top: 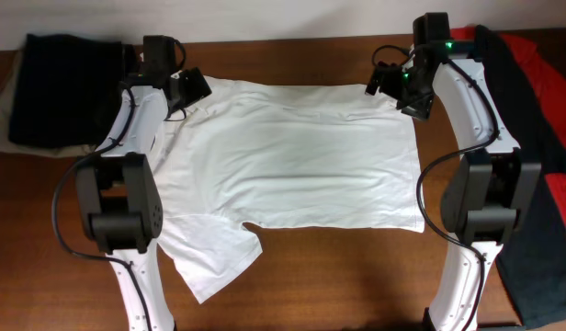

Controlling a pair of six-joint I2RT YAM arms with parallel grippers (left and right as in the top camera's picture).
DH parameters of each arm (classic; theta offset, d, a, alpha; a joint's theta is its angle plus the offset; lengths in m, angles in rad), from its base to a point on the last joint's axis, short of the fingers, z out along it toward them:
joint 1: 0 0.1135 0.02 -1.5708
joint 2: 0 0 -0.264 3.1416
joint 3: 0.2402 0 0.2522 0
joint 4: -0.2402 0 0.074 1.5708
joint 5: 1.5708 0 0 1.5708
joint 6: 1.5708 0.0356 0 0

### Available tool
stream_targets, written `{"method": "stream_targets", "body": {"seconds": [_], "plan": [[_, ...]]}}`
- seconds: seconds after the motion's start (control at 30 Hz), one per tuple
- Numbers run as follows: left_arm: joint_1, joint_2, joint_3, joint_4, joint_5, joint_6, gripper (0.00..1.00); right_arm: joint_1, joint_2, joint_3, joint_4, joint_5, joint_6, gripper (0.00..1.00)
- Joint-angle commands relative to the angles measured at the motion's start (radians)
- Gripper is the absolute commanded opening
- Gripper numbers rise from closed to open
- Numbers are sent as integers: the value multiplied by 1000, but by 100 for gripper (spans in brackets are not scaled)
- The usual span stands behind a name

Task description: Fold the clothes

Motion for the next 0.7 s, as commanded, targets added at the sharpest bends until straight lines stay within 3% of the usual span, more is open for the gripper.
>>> {"method": "stream_targets", "body": {"seconds": [0.0,0.1,0.67], "plan": [[-14,63,17,37,32,-8,89,5,2,-6,1,20,-10,99],[-16,64,17,92,41,-9,77,6,2,-6,3,20,-10,99],[-18,64,18,113,17,26,76,48,2,-6,25,114,-6,99]]}}
